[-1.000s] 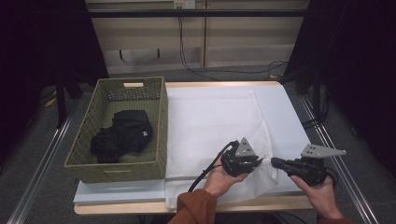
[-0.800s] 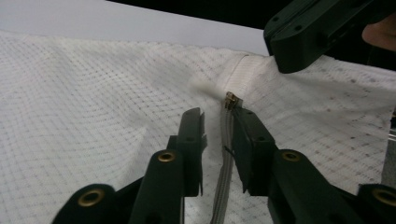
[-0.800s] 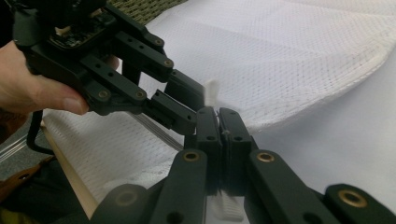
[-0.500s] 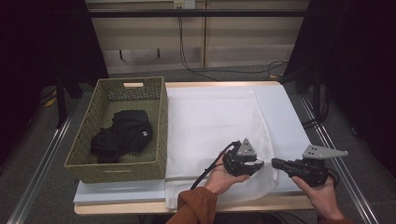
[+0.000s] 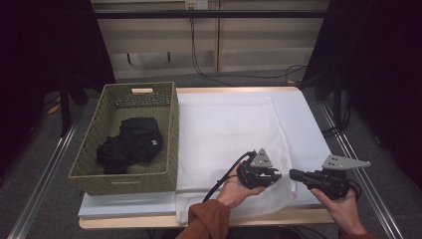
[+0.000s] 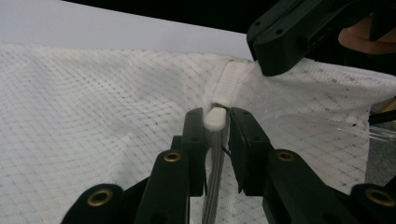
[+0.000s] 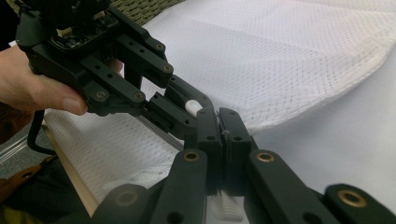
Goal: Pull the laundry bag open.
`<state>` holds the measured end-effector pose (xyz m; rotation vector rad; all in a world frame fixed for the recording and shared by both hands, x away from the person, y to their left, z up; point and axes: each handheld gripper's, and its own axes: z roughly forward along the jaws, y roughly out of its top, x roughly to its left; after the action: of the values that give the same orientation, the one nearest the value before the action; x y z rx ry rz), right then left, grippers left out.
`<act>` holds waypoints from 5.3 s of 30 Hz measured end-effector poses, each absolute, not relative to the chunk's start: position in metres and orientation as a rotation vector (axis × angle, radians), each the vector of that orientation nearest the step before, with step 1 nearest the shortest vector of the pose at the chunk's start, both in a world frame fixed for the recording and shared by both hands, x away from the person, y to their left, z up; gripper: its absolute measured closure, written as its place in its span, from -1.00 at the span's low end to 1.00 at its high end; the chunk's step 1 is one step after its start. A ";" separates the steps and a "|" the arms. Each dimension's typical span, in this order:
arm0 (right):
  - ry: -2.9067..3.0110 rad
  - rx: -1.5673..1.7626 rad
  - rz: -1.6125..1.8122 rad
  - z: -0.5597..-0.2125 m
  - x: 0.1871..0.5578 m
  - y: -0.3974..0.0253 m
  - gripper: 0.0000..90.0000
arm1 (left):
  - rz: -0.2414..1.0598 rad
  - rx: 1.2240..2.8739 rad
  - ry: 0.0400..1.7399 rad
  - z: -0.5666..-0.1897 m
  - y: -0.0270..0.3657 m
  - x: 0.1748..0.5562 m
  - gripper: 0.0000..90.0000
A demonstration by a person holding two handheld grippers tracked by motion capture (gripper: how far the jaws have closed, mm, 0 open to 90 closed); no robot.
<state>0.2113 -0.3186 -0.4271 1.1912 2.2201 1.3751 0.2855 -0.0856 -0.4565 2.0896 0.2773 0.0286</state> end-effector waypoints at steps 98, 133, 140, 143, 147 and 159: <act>2.265 1.286 1.511 -0.441 0.229 -0.301 0.88 | 0.065 2.147 0.281 -0.470 -0.091 0.271 0.80; 2.235 1.338 1.541 -0.444 0.231 -0.312 0.89 | 0.023 2.181 0.312 -0.466 -0.085 0.273 0.81; 2.231 1.336 1.534 -0.444 0.231 -0.312 0.90 | 0.014 2.190 0.313 -0.468 -0.083 0.275 0.81; 2.227 1.339 1.532 -0.445 0.230 -0.312 0.90 | 0.009 2.174 0.309 -0.469 -0.082 0.275 0.81; 2.227 1.335 1.532 -0.445 0.230 -0.312 0.90 | 0.013 2.187 0.306 -0.467 -0.080 0.276 0.81; 2.235 1.315 1.538 -0.442 0.230 -0.310 0.90 | 0.025 2.207 0.278 -0.460 -0.076 0.276 0.81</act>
<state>0.2304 -0.3104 -0.4423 1.3148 2.2348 1.5376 0.2760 -0.0763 -0.4595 2.2066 0.2779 0.0254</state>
